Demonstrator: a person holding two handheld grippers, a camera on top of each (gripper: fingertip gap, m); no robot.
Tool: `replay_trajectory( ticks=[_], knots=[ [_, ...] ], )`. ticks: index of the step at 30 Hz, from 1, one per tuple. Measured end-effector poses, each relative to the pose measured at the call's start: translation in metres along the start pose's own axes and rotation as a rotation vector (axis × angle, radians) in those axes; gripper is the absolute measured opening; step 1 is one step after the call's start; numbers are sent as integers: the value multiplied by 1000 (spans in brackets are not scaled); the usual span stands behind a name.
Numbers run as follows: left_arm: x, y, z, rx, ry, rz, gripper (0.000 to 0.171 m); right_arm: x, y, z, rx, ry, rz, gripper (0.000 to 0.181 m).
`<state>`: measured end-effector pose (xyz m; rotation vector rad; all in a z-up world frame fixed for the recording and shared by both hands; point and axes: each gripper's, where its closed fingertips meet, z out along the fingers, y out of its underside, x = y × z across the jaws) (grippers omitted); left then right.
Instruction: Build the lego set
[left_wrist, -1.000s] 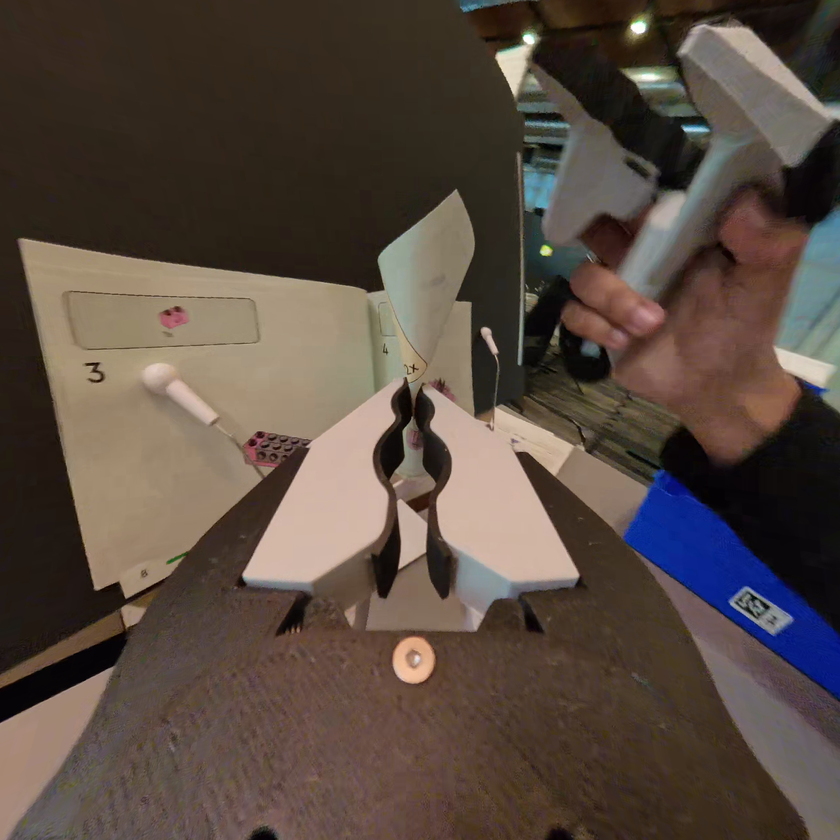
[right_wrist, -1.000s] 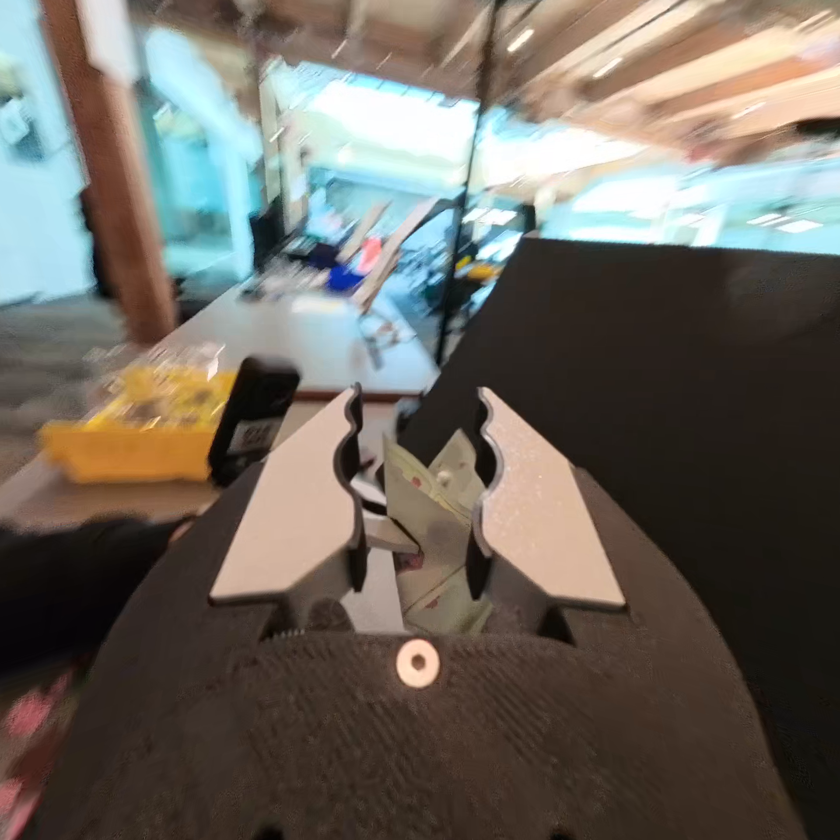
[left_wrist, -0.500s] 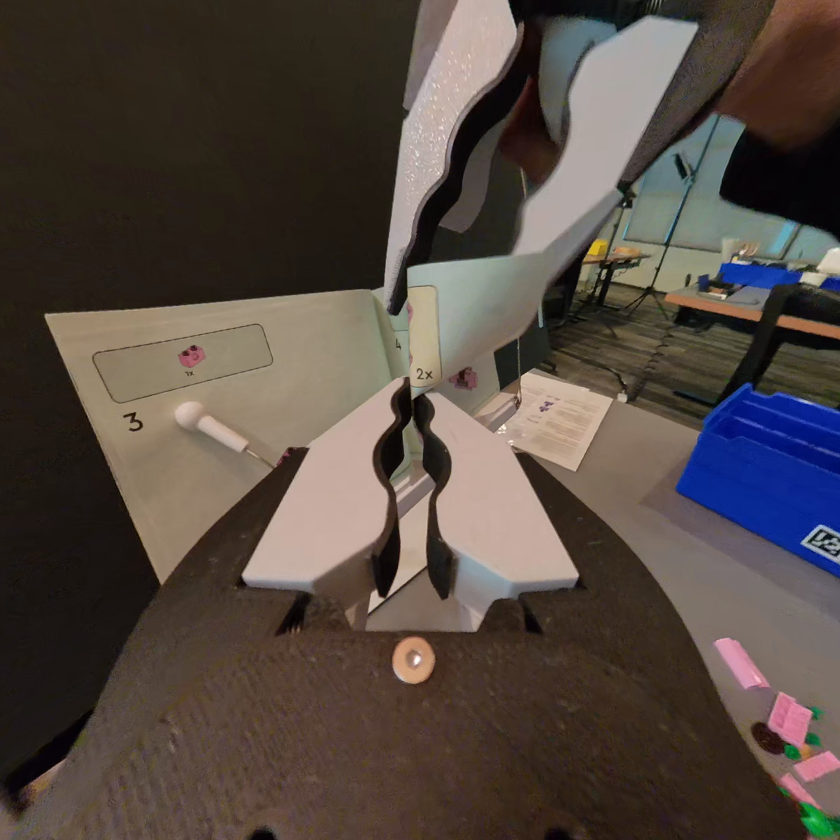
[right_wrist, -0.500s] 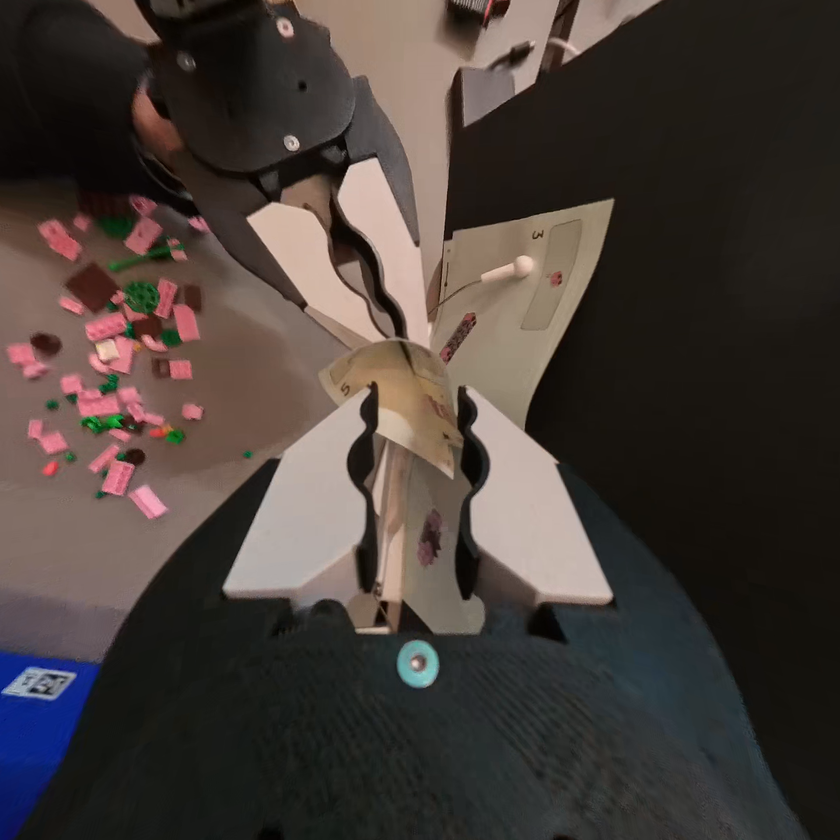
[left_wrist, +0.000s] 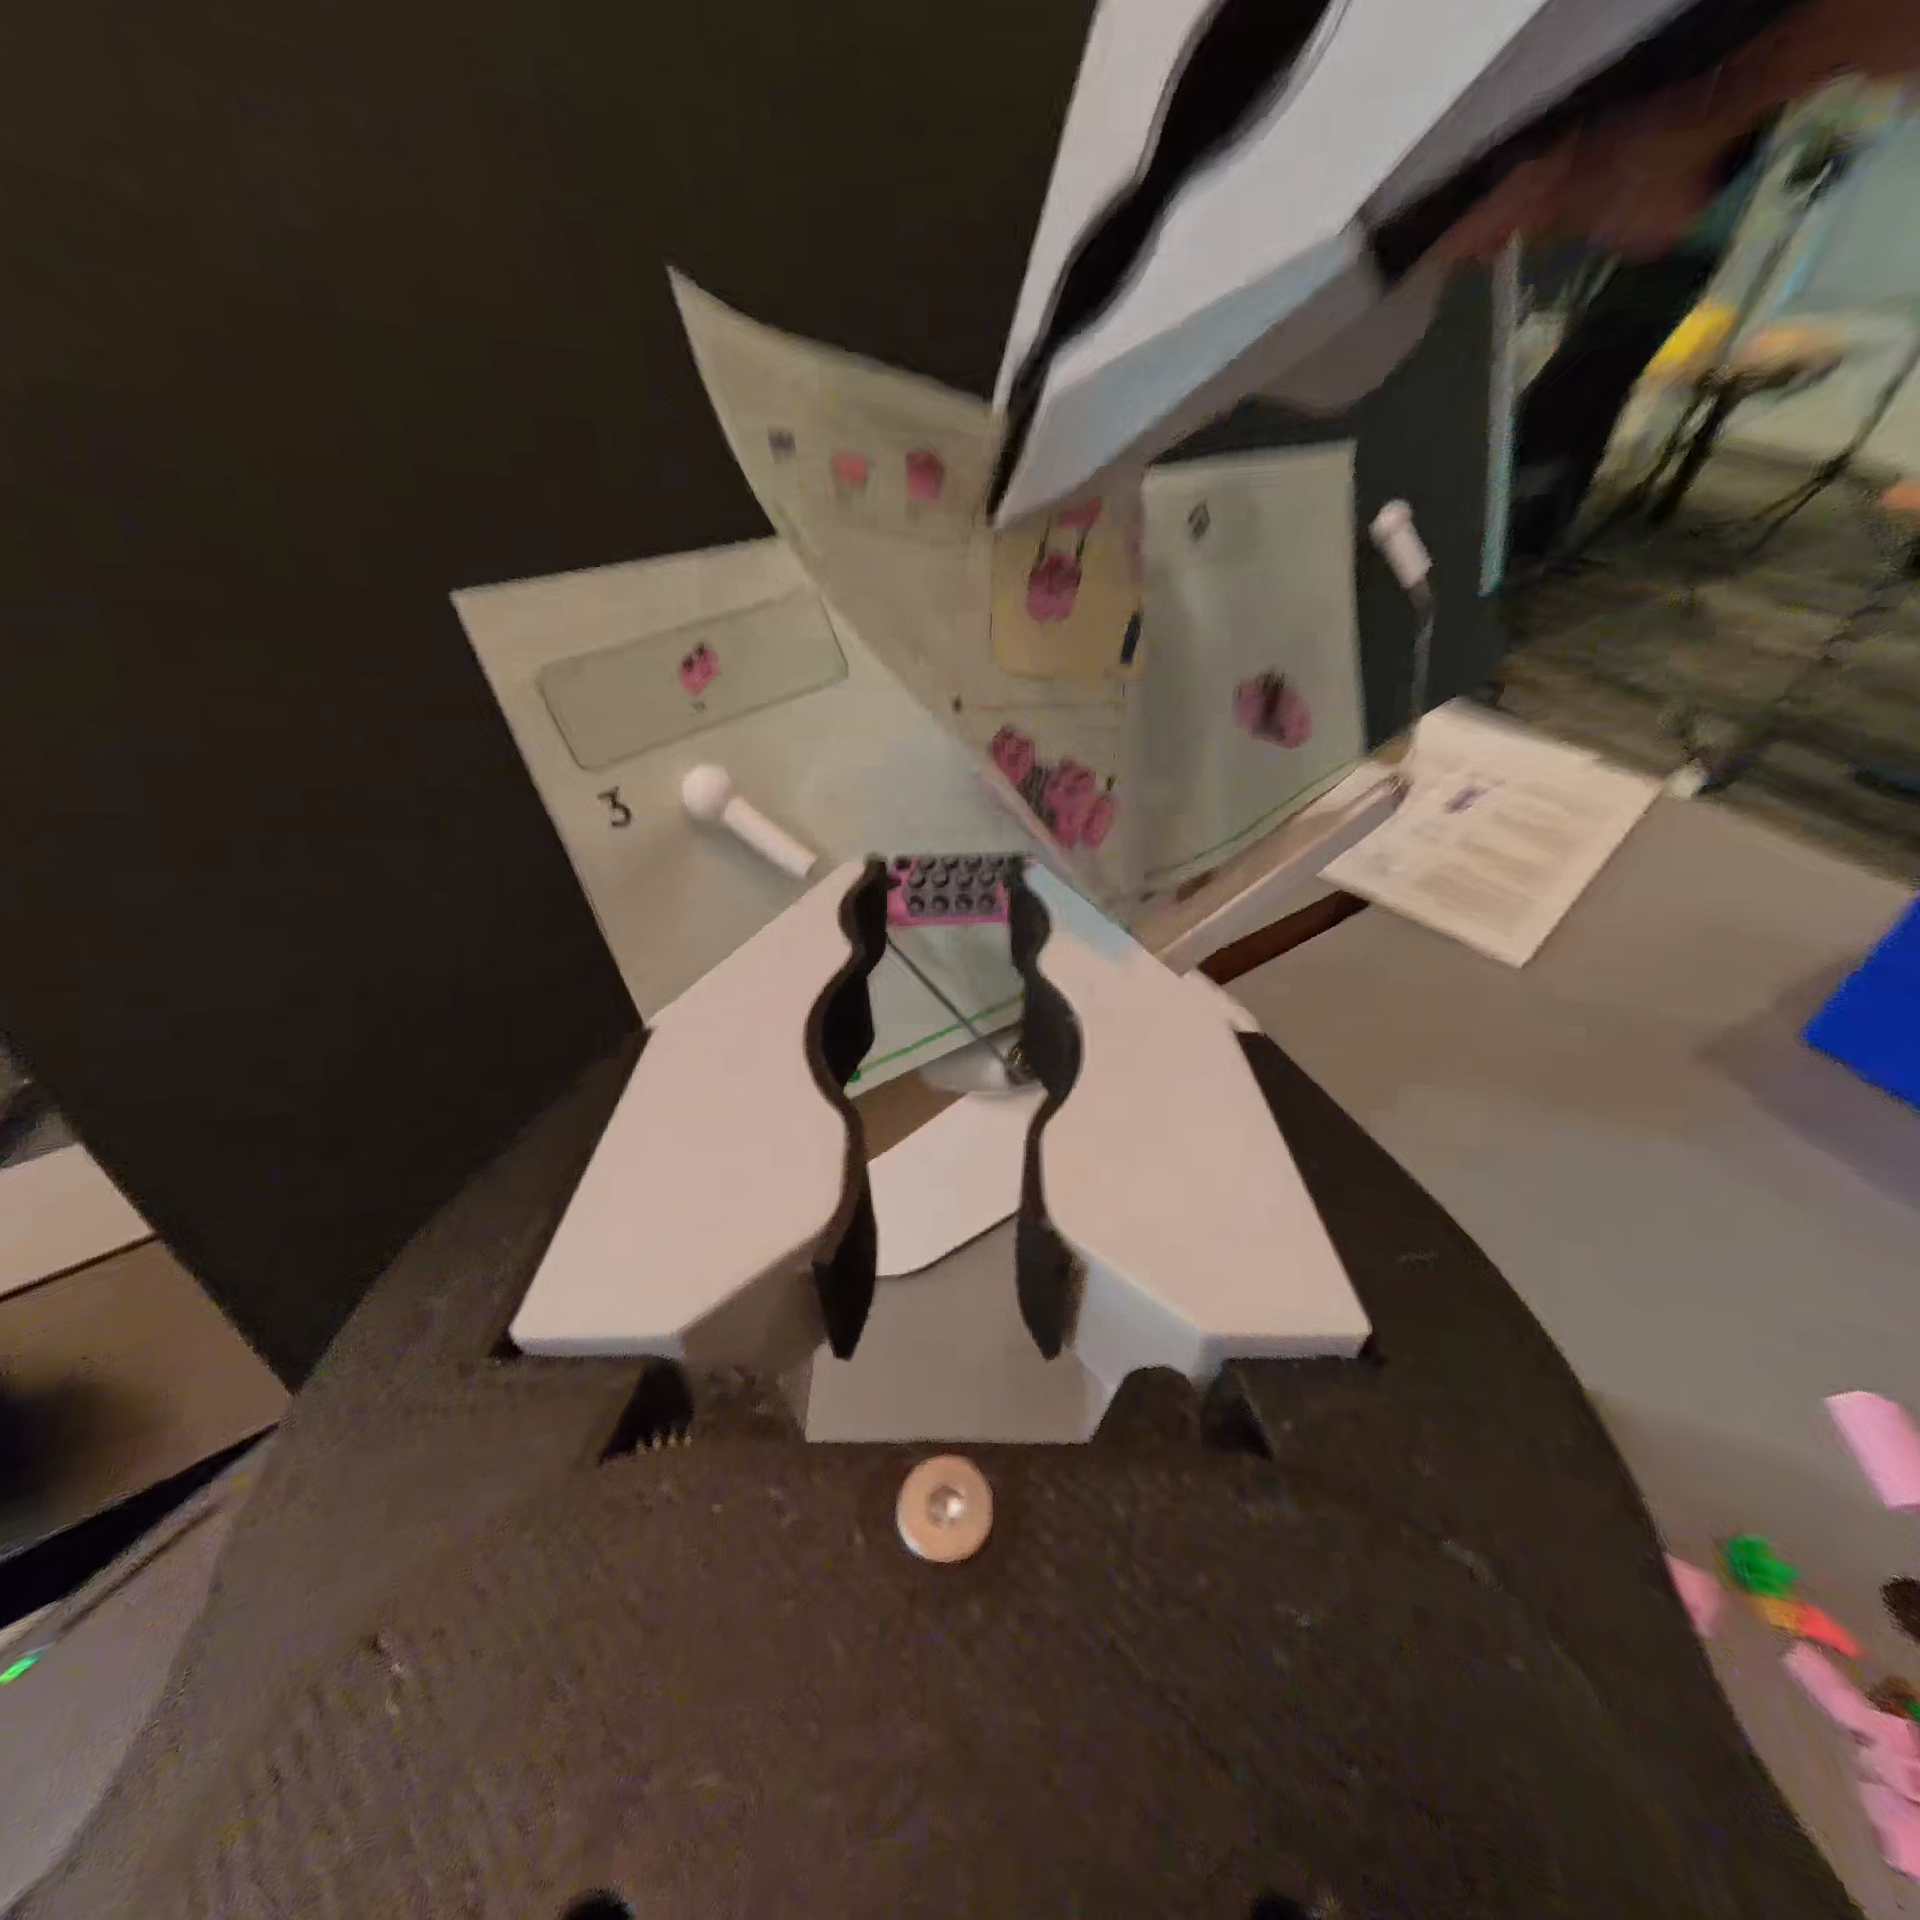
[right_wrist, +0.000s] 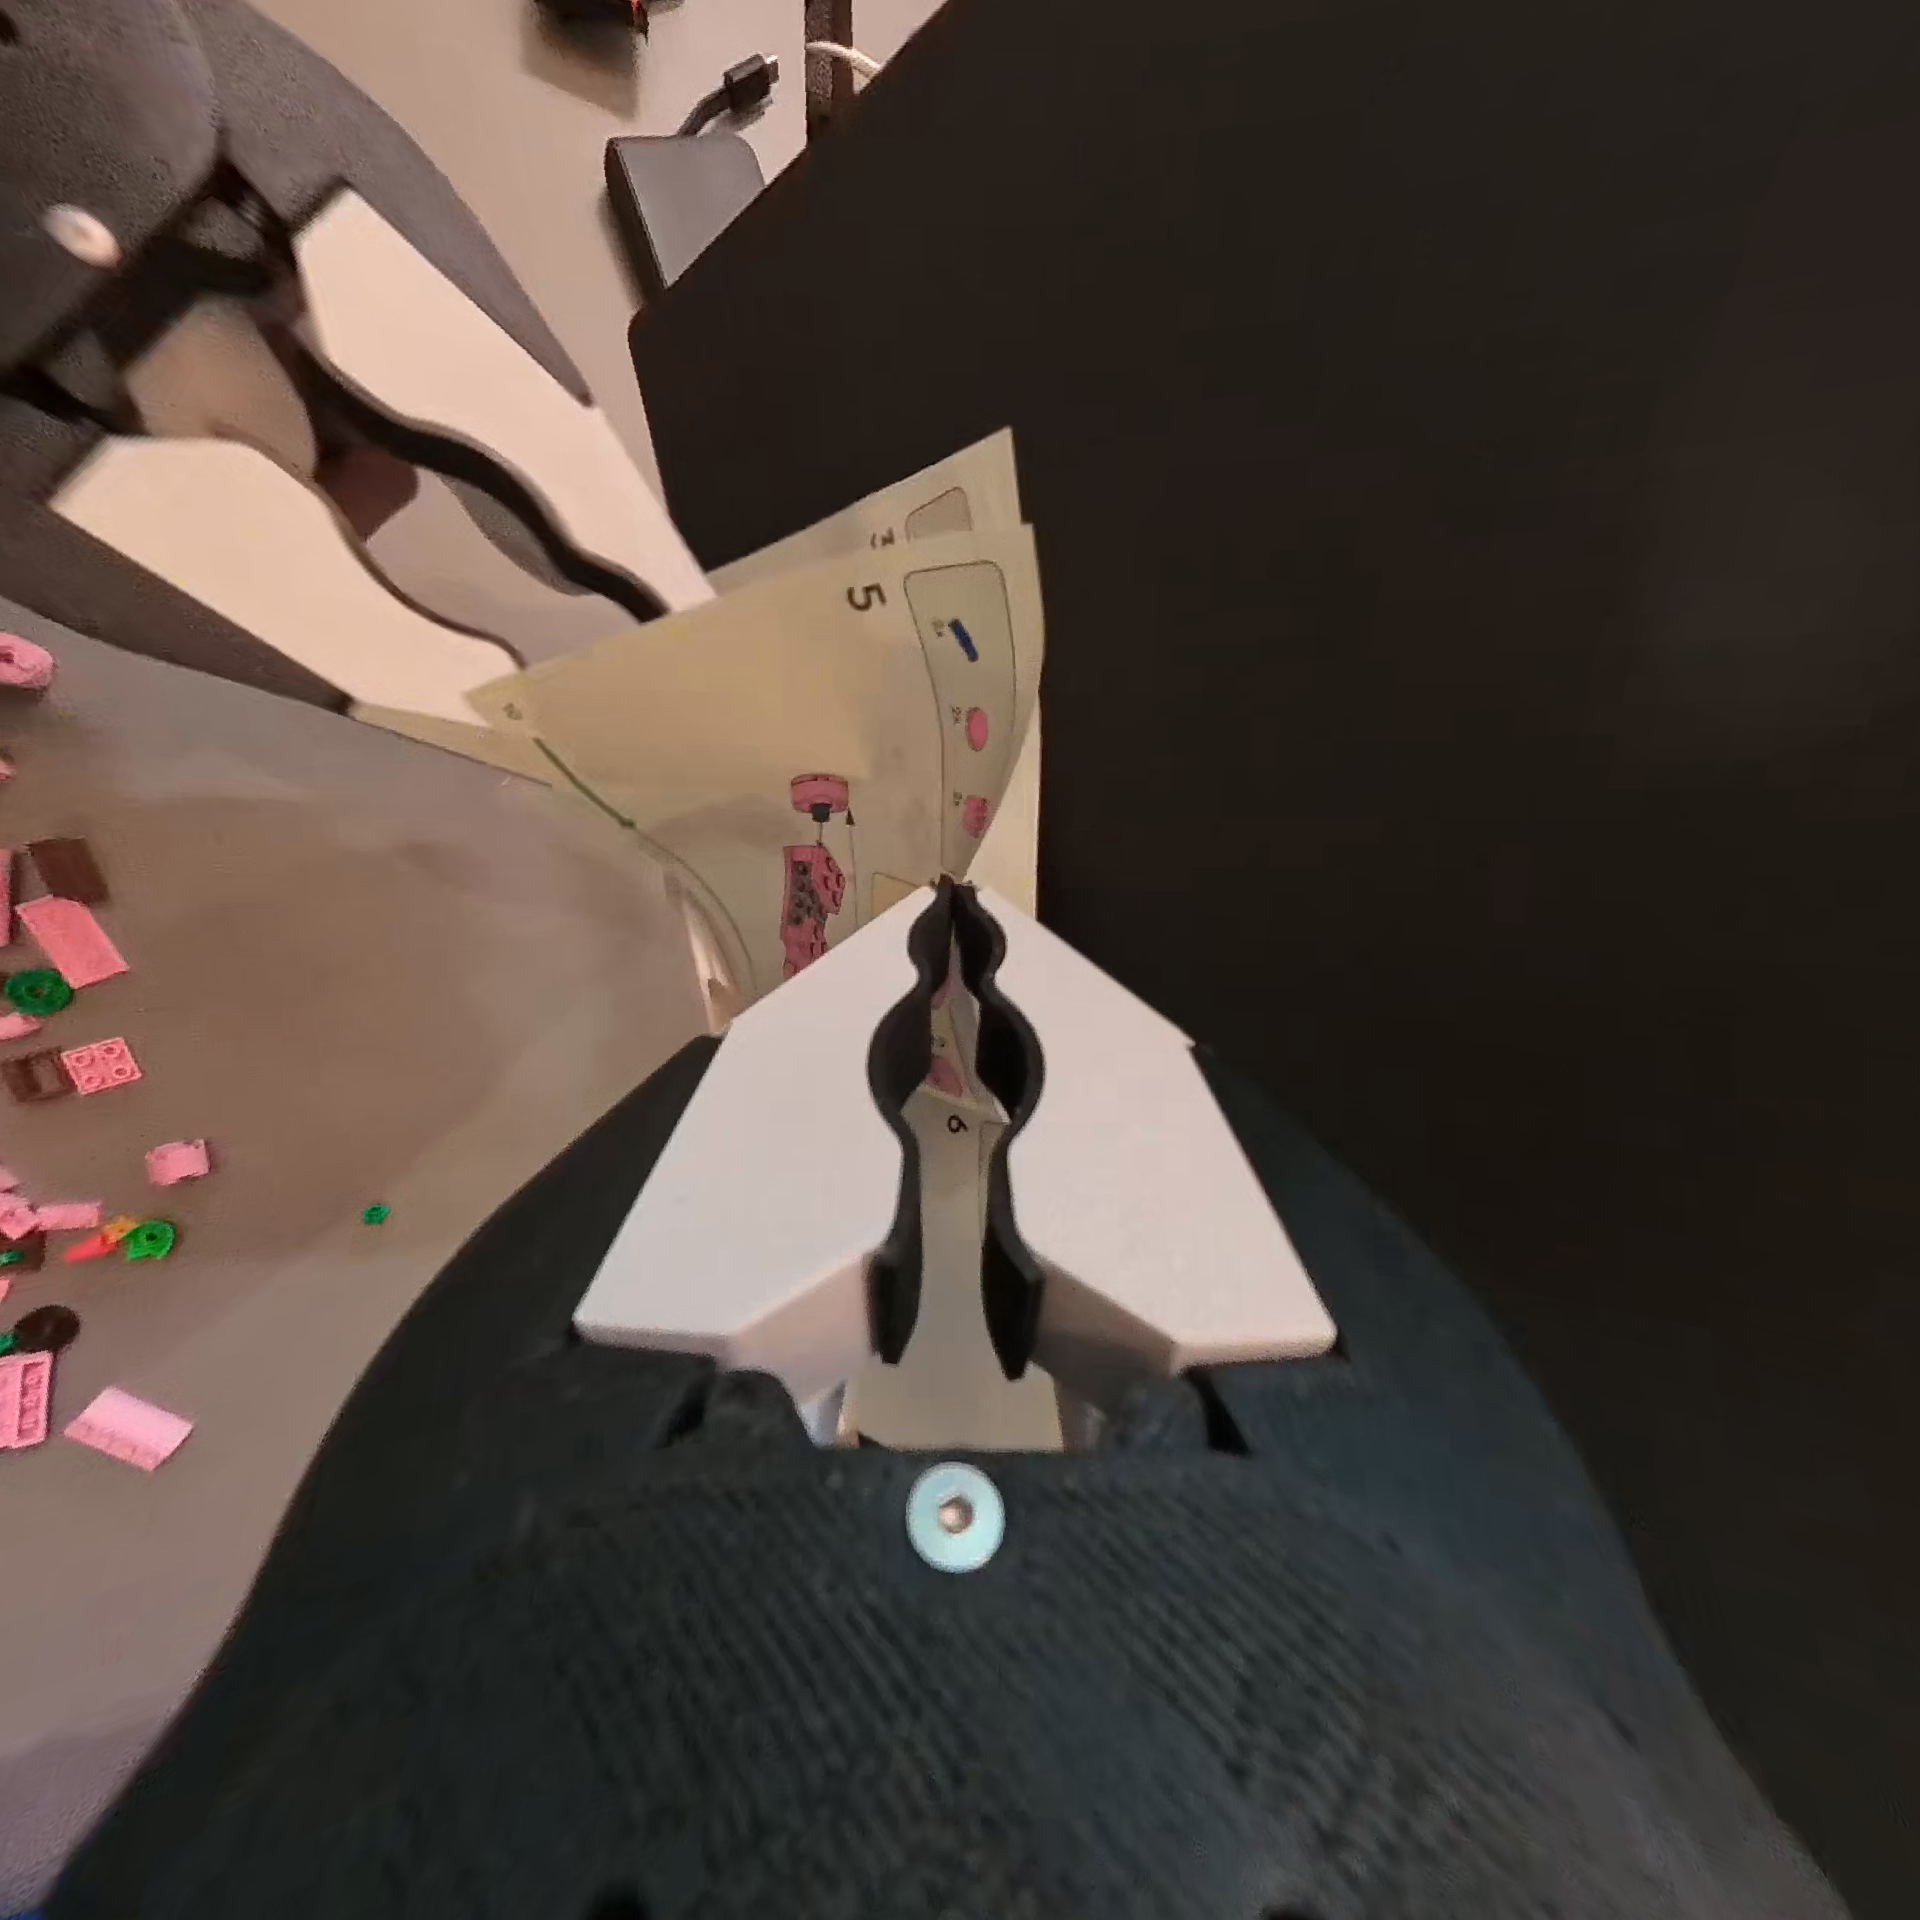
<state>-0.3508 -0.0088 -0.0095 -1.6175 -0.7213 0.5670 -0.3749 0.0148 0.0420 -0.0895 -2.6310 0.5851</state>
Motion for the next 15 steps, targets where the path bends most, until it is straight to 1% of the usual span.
replay_trajectory(
  ticks=[1, 2, 5, 8, 9, 12, 13, 14, 15],
  knots=[
    [0, 6, 4, -25, -25, 40, 7, 1, 0, 0, 11, 18, -8, 0],
    [-2, 9, 7, -35, -64, 67, 0, 3, 0, 0, 22, 38, -10, 0],
    [-2, 8, 11, -24, -133, 89, 0, 11, 6, 4, 14, 89, 18, 0],
    [-8, 6, 6, -41, -205, 162, 0, 17, 10, 7, 13, 126, 27, 0],
    [-11, 4, 3, -53, -227, 175, 1, 18, 10, 7, 18, 134, 30, 0],
    [-16, -7, -8, -47, -244, 133, 28, 19, 9, 8, 43, 142, 31, 0],
    [-17, -4, -8, -69, -235, 112, 34, 18, 8, 8, 52, 142, 31, 0],
    [-17, 3, -6, -108, -224, 101, 35, 18, 8, 9, 59, 142, 33, 0],
    [-20, 9, -4, -133, -225, 89, 40, 19, 8, 11, 63, 142, 34, 0]
  ],
)
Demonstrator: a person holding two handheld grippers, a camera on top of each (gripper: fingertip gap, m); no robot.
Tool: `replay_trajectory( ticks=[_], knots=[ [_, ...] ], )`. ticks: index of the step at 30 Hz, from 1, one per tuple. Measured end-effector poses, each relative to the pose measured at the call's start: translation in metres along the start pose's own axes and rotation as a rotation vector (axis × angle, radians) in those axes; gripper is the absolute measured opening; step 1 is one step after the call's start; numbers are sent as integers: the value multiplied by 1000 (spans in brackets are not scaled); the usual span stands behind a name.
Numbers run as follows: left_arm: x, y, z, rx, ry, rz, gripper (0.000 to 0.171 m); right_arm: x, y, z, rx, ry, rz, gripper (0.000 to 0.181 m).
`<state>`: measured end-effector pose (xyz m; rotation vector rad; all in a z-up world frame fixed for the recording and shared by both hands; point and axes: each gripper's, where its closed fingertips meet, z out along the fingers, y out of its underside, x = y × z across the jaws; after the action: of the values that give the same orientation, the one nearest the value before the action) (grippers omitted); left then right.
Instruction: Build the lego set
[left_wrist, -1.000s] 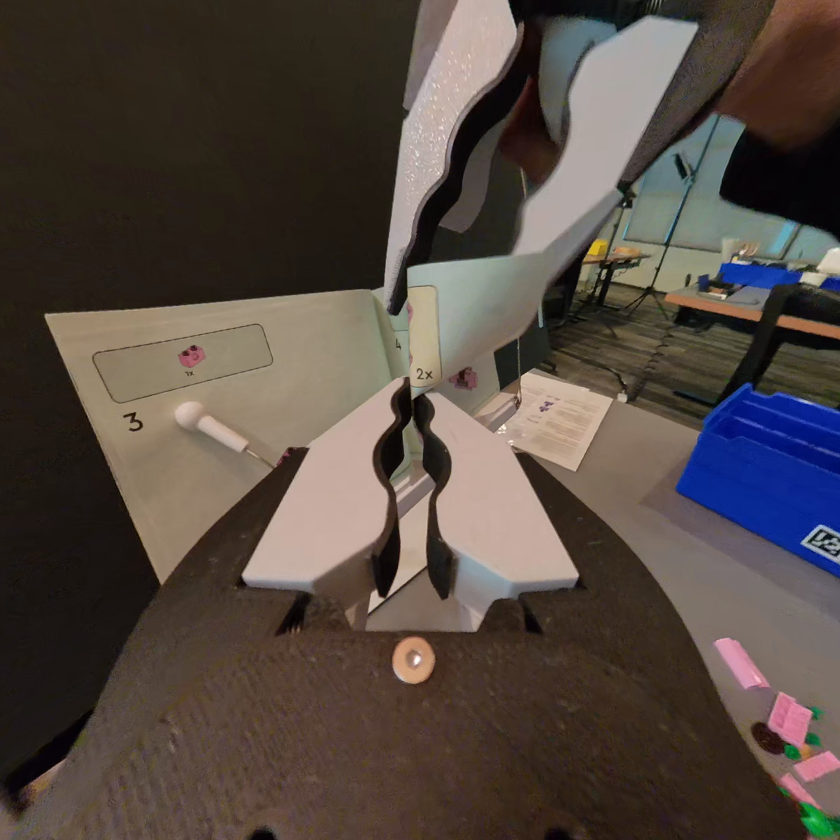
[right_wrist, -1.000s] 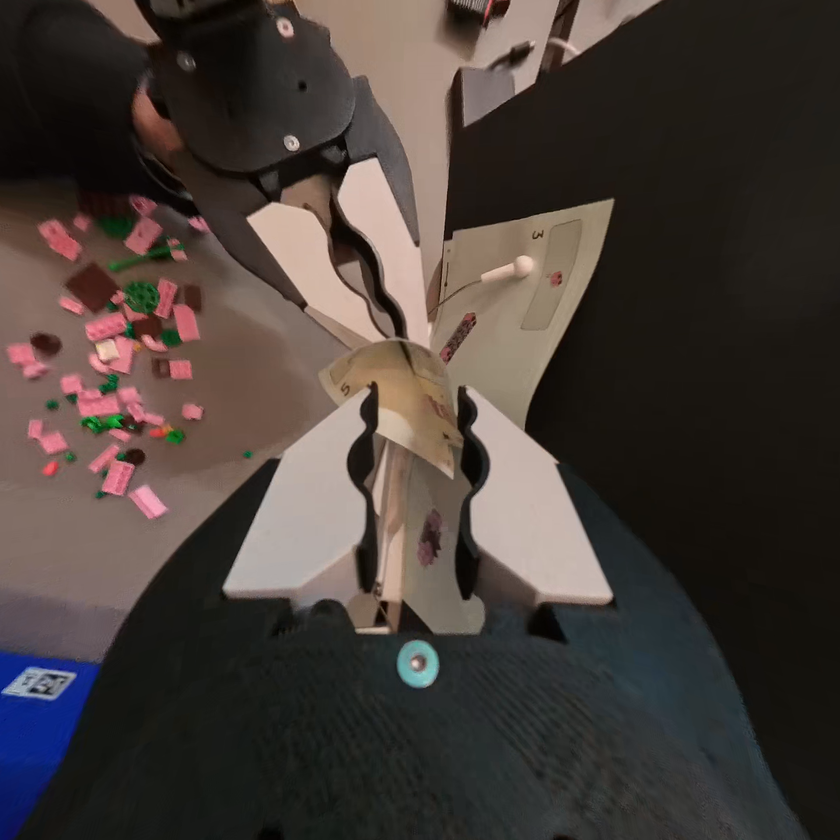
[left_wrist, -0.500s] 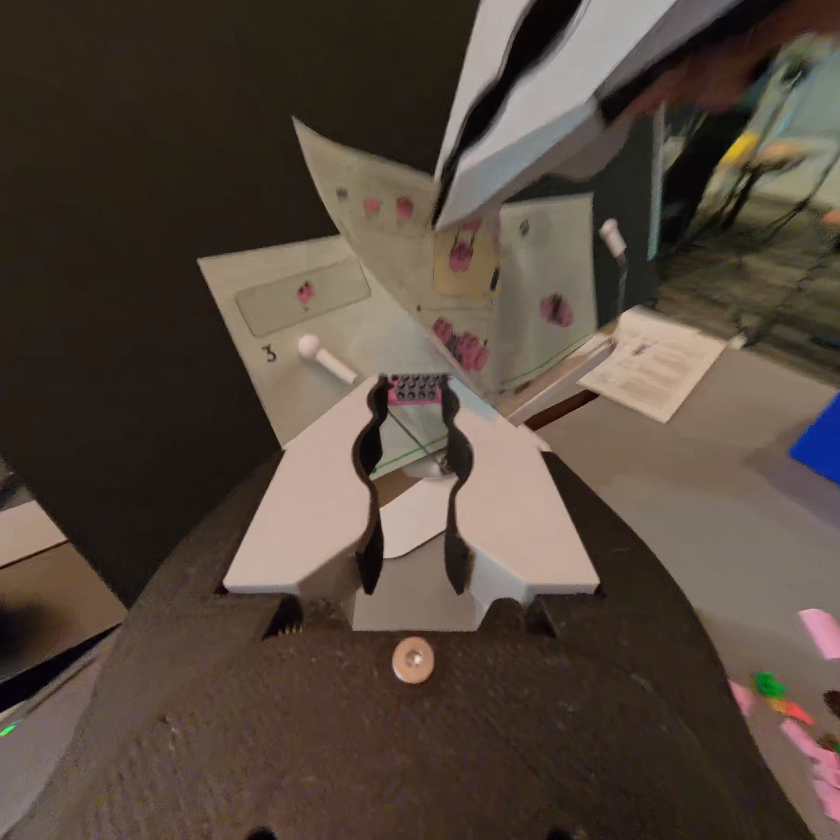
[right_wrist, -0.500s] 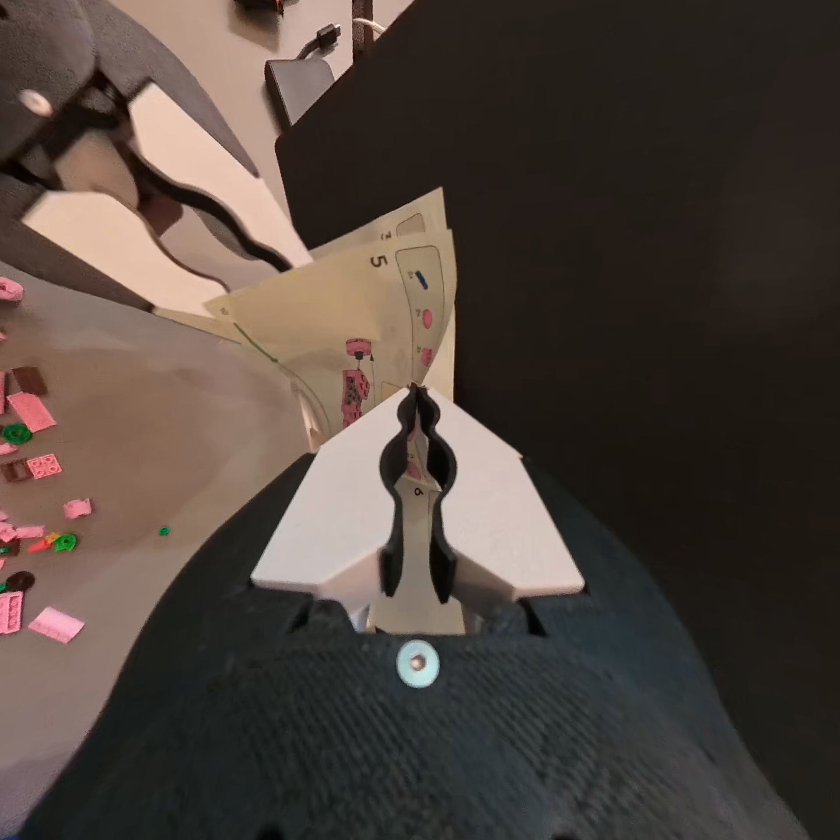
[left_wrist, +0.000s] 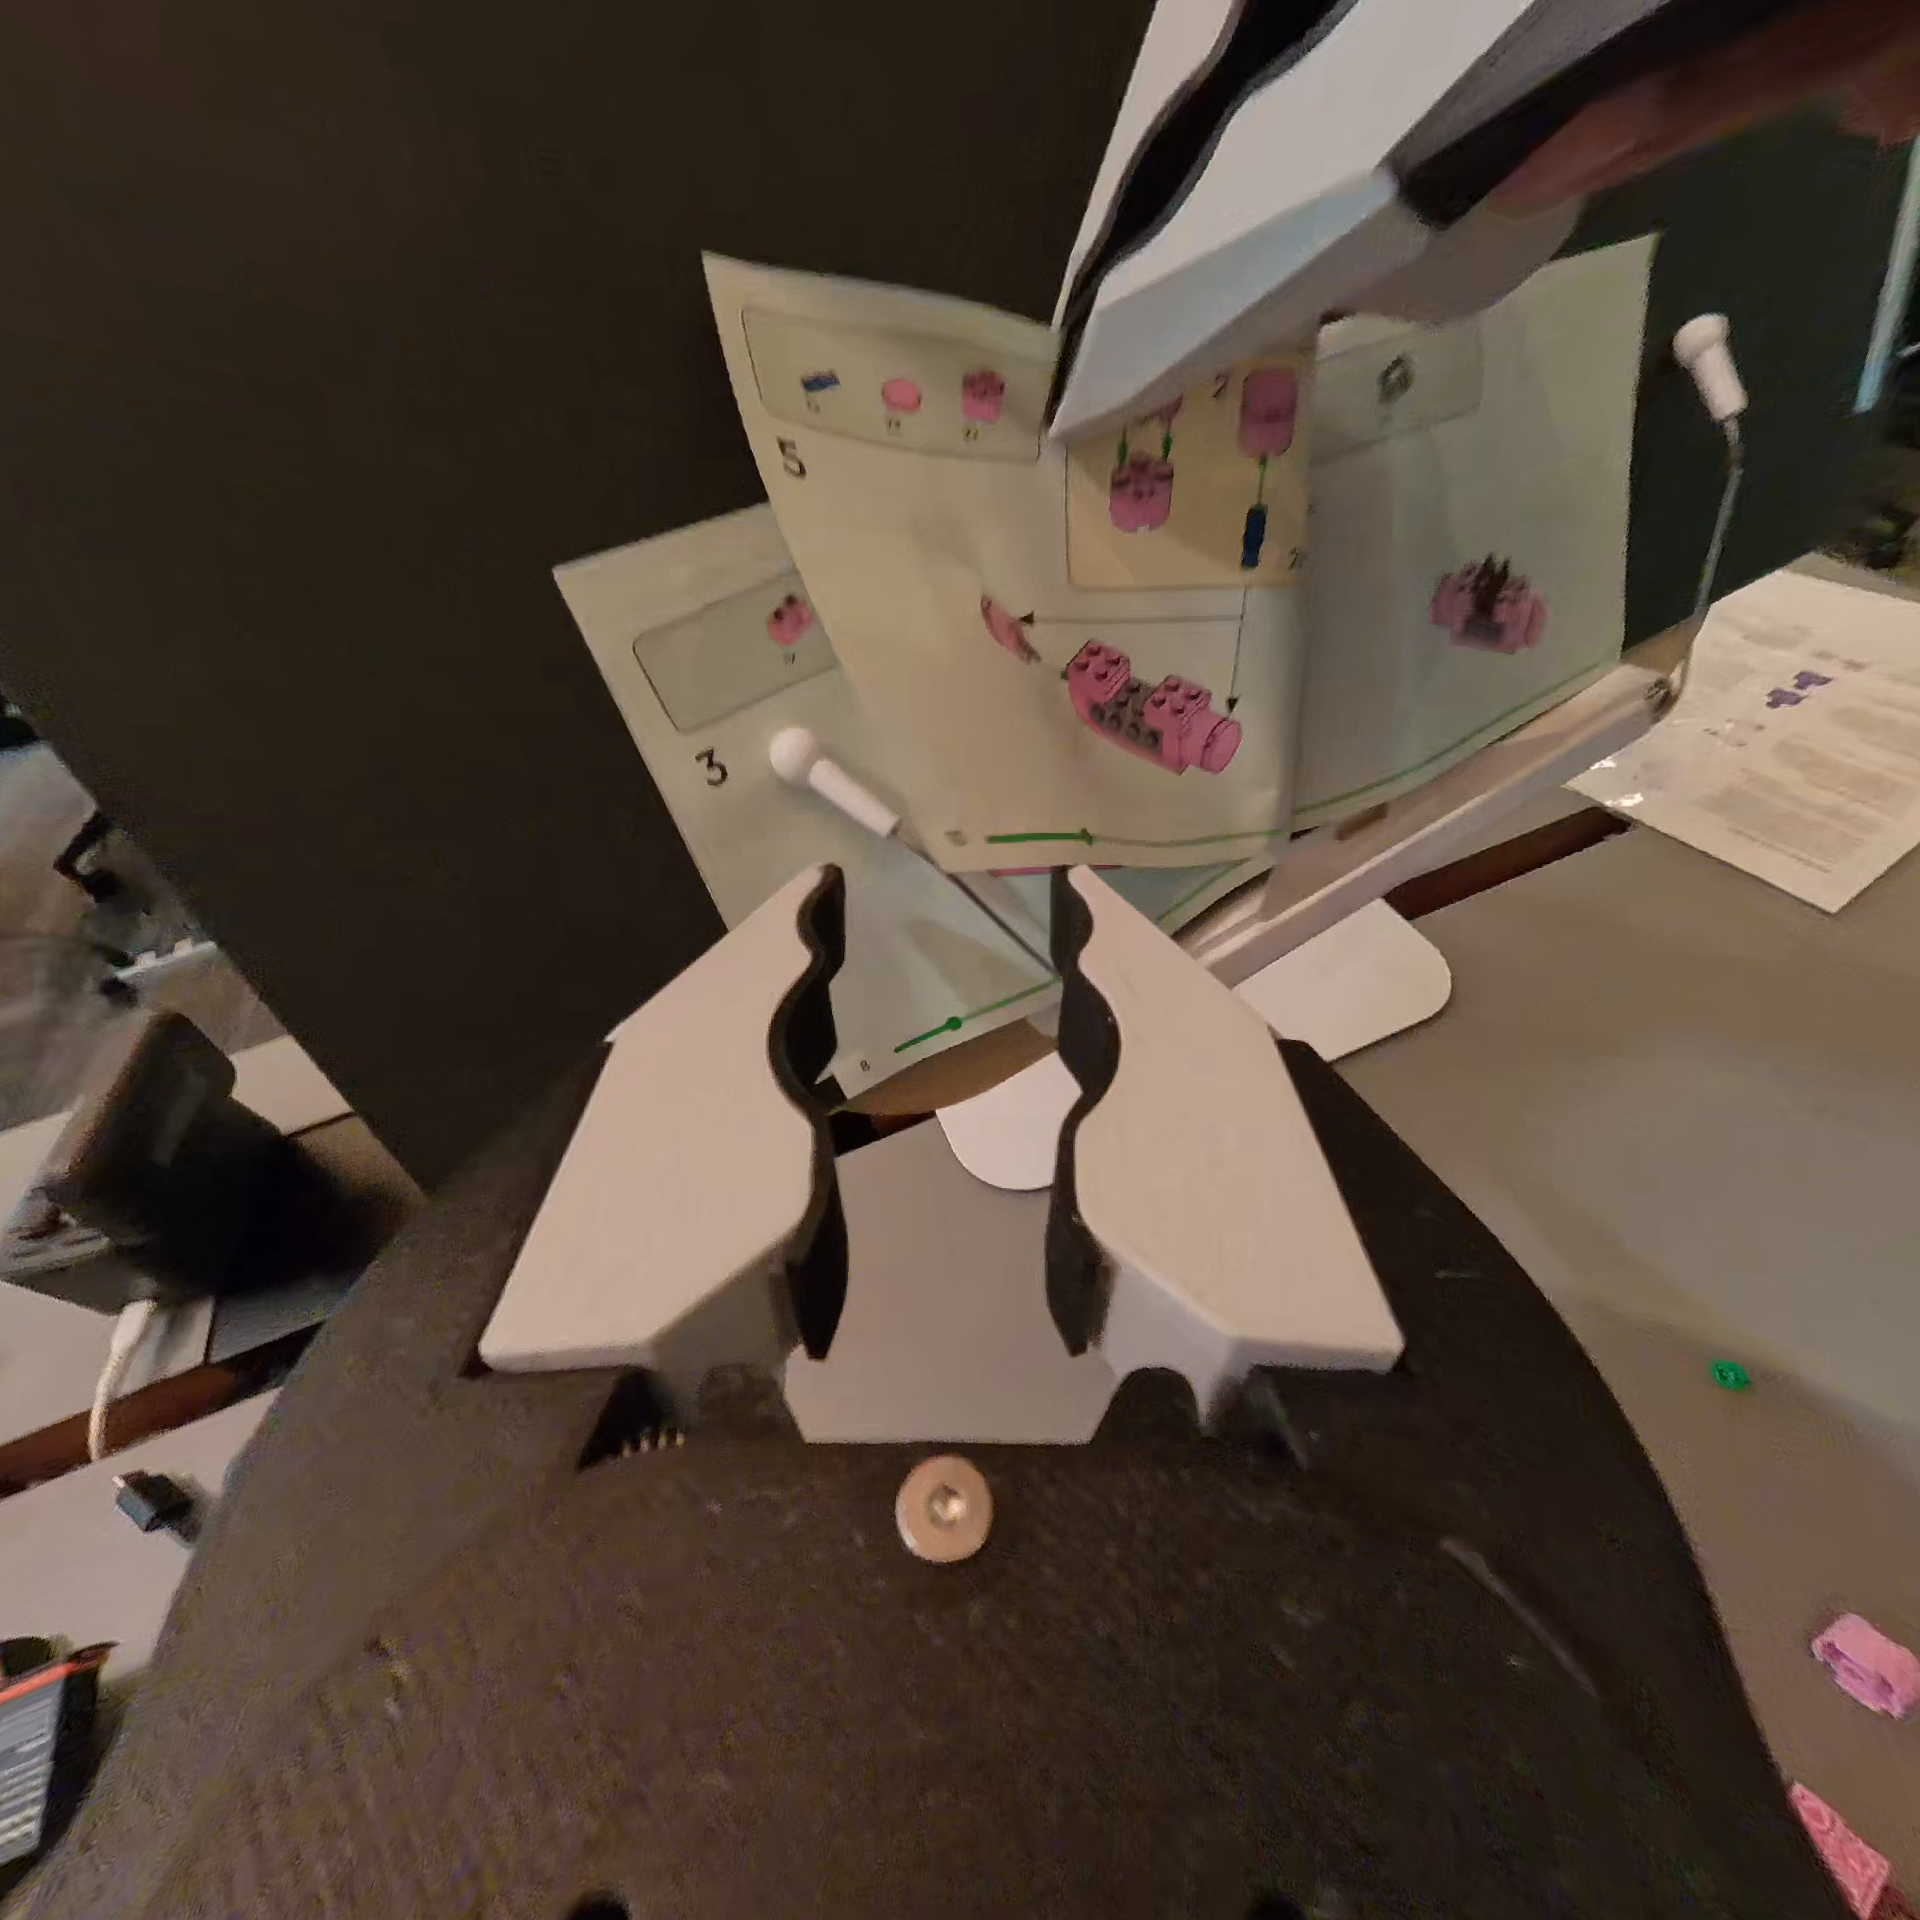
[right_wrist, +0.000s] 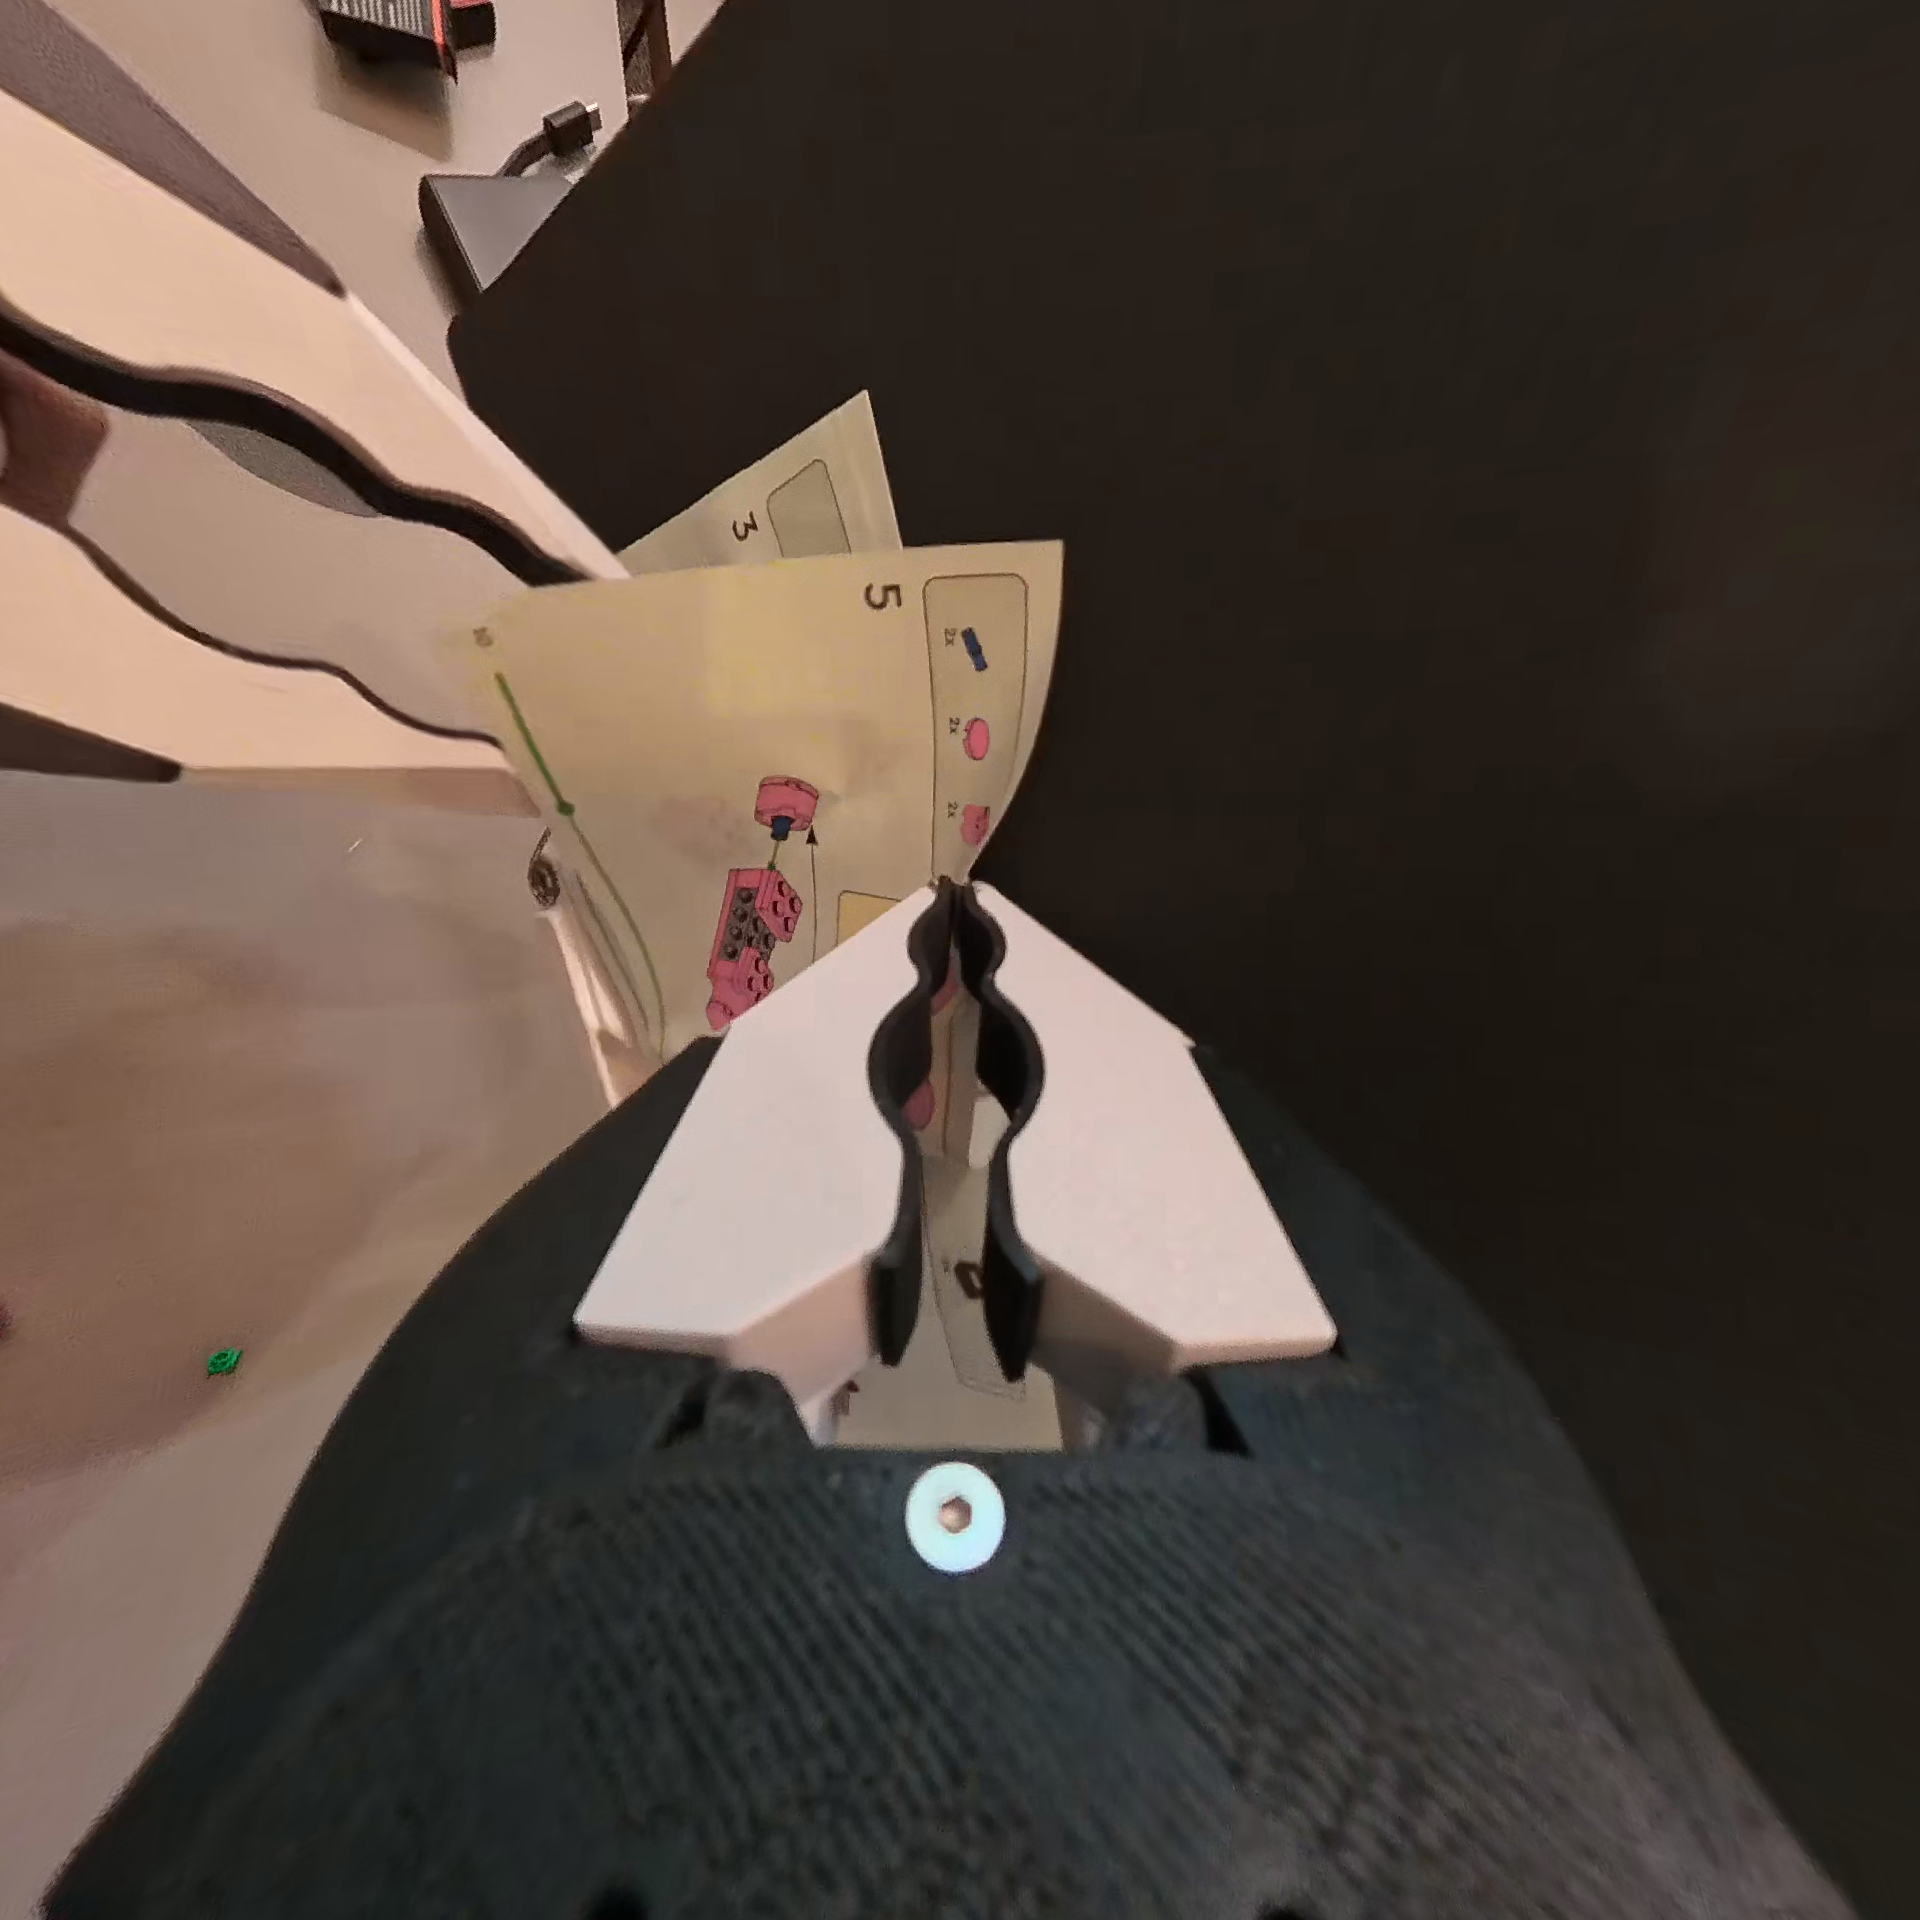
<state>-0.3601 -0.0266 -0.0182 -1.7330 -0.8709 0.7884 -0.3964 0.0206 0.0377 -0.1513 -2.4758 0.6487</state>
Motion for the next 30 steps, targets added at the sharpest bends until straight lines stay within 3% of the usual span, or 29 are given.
replay_trajectory(
  ticks=[3, 8, 12, 15, 22, 30],
  knots=[
    [0, 3, 6, 37, 10, -35, 38, 0, 0, 2, 6, 7, -4, 0],
    [4, 5, 10, 68, 43, -25, 9, 1, 1, 3, 38, 15, -24, 0],
    [4, 4, 7, 91, 130, -116, 4, 1, 2, 2, 74, 34, -29, 0],
    [4, 8, -4, 182, 171, -207, 2, 2, 3, 2, 78, 65, -50, 0],
    [7, 13, -16, 352, -19, 58, 3, 1, 3, 1, 89, 151, -100, 0],
    [19, 9, -17, 379, -65, 199, 2, -8, 1, 1, 70, 265, -244, 0]
  ],
)
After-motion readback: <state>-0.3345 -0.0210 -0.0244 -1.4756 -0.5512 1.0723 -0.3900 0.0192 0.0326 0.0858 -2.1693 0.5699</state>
